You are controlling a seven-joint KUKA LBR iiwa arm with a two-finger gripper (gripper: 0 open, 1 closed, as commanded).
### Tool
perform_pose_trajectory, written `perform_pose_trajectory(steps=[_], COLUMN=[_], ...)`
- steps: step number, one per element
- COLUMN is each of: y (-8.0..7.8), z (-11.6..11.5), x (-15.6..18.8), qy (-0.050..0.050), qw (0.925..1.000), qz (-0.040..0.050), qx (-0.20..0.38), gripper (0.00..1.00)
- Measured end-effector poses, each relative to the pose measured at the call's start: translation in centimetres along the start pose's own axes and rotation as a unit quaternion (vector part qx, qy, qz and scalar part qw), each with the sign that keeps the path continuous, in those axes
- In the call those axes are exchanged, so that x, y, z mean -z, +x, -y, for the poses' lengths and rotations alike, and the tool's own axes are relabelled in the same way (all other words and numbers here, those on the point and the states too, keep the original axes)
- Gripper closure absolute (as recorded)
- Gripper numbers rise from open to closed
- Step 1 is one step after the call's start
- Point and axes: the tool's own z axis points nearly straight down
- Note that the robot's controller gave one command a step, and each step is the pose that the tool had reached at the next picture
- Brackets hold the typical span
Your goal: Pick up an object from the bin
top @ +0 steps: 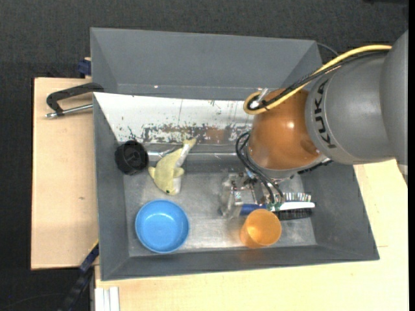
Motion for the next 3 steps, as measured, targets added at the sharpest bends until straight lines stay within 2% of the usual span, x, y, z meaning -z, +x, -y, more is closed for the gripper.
perform_pose_trajectory(steps=[1, 2, 3], y=[0.0, 0.8, 0.7], z=[0.0, 0.0, 0.0], x=[0.0, -2.2, -2.1], qy=[0.000, 0.000, 0.000], qw=[1.0000, 0.9997, 0.9997], qz=[0.0000, -0.0042, -0.0027], qx=[0.000, -0.023, -0.023], gripper=[0.00, 0.00, 1.00])
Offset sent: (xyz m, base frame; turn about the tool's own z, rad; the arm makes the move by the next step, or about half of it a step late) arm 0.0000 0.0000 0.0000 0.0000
